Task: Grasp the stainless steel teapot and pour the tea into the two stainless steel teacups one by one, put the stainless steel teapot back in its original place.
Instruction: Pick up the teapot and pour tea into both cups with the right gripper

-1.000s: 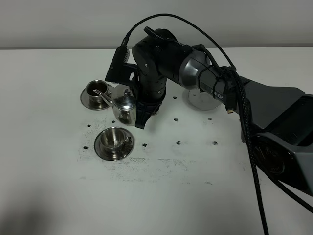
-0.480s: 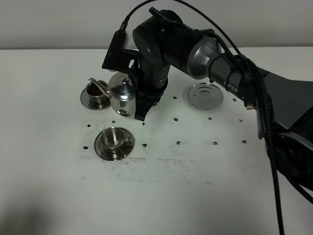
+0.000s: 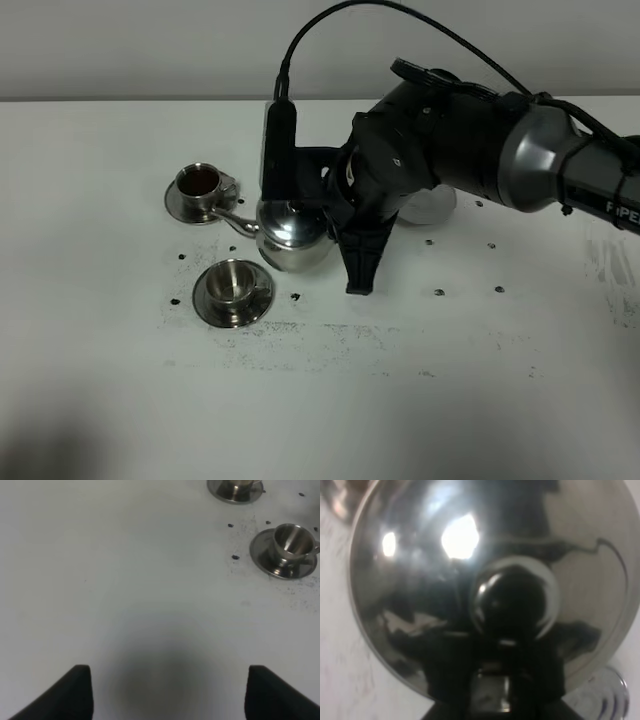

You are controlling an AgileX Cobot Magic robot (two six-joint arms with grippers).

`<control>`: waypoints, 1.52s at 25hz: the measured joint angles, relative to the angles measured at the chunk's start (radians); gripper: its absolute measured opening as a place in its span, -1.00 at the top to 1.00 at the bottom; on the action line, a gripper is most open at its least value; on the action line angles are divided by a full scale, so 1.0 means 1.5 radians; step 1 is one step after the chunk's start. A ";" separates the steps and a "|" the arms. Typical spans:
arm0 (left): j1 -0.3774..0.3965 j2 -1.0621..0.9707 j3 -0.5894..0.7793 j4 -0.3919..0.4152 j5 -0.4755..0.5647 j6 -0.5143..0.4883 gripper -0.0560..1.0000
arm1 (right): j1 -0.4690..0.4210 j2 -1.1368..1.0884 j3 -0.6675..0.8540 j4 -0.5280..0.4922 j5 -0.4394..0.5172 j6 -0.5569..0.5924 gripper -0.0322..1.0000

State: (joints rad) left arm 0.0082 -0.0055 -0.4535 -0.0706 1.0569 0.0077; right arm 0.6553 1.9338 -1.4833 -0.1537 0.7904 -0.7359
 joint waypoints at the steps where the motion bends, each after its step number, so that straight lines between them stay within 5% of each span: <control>1: 0.000 0.000 0.000 0.000 0.000 0.000 -0.27 | 0.000 -0.001 0.009 -0.008 0.001 -0.022 0.59; 8: 0.000 0.000 0.000 0.000 0.000 0.000 -0.27 | 0.000 0.005 0.017 -0.091 0.009 -0.114 0.59; 38: 0.000 0.000 0.000 0.000 0.000 0.000 -0.27 | 0.057 0.103 -0.078 -0.309 0.036 -0.125 0.59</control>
State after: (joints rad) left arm 0.0082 -0.0055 -0.4535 -0.0706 1.0569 0.0077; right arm 0.7410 2.0885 -1.5998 -0.6172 0.8439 -0.9238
